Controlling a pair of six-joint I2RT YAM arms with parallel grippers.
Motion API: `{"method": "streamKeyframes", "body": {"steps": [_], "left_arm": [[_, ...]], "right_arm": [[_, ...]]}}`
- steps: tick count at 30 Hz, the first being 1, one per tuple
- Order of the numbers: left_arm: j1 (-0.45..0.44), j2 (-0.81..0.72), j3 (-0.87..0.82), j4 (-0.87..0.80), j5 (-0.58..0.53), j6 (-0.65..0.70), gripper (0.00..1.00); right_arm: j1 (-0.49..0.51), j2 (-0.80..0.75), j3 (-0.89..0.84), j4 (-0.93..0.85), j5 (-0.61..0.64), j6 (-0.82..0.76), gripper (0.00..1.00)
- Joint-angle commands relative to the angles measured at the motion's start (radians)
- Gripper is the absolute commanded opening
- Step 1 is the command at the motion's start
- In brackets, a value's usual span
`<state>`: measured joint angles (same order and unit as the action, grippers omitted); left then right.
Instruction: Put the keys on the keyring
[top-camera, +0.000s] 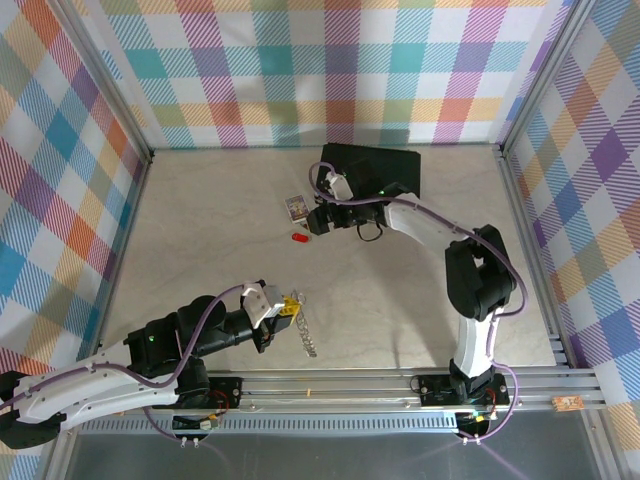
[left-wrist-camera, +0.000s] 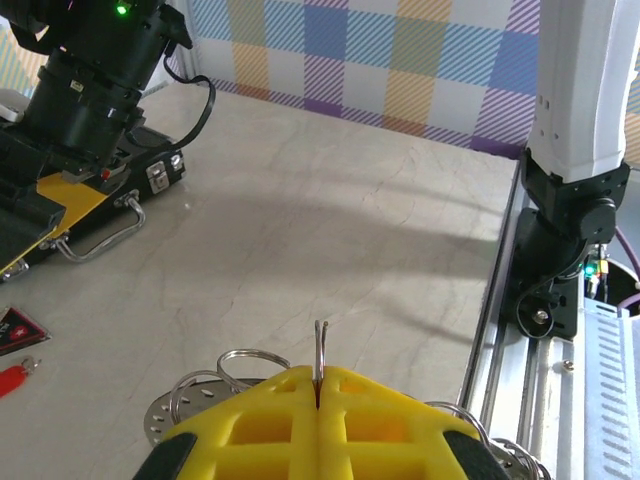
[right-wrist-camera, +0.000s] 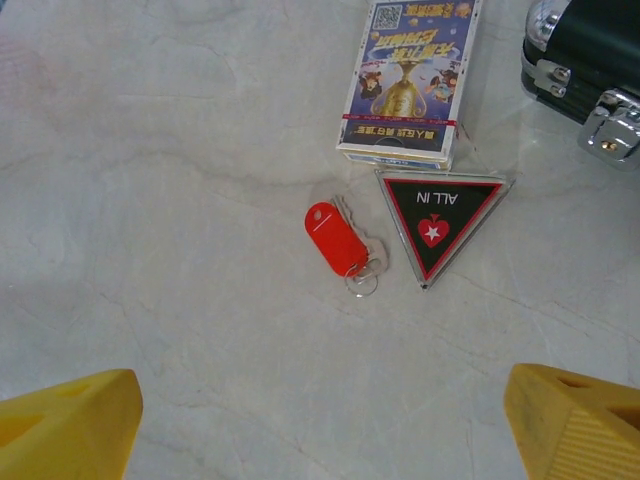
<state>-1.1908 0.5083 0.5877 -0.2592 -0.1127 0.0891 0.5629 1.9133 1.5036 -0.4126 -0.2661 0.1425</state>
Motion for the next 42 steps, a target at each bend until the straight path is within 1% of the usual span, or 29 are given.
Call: {"method": "streamKeyframes", "body": {"steps": [1, 9, 13, 21, 30, 36, 42], "left_arm": [[-0.003, -0.015, -0.006, 0.063, -0.041, -0.018, 0.0], [-0.003, -0.074, -0.023, 0.087, -0.09, -0.024, 0.0], [-0.003, -0.079, -0.019, 0.087, -0.114, -0.02, 0.0], [-0.002, -0.082, -0.013, 0.103, -0.142, -0.015, 0.0], [-0.001, -0.092, -0.02, 0.101, -0.177, -0.01, 0.0], [-0.002, -0.118, -0.026, 0.099, -0.188, -0.014, 0.0], [-0.003, -0.13, -0.035, 0.101, -0.196, -0.015, 0.0]], "right_arm": [[-0.006, 0.043, 0.057, -0.019, -0.013, -0.007, 0.92], [-0.006, 0.162, 0.151, -0.043, -0.054, 0.002, 0.88], [-0.003, 0.218, 0.186, -0.041, -0.072, 0.008, 0.87], [0.015, 0.317, 0.277, -0.075, -0.078, 0.006, 0.8], [0.048, 0.368, 0.296, -0.085, -0.084, 0.01, 0.7], [0.078, 0.398, 0.325, -0.099, -0.056, 0.009, 0.6], [0.096, 0.407, 0.326, -0.11, 0.029, -0.012, 0.59]]}}
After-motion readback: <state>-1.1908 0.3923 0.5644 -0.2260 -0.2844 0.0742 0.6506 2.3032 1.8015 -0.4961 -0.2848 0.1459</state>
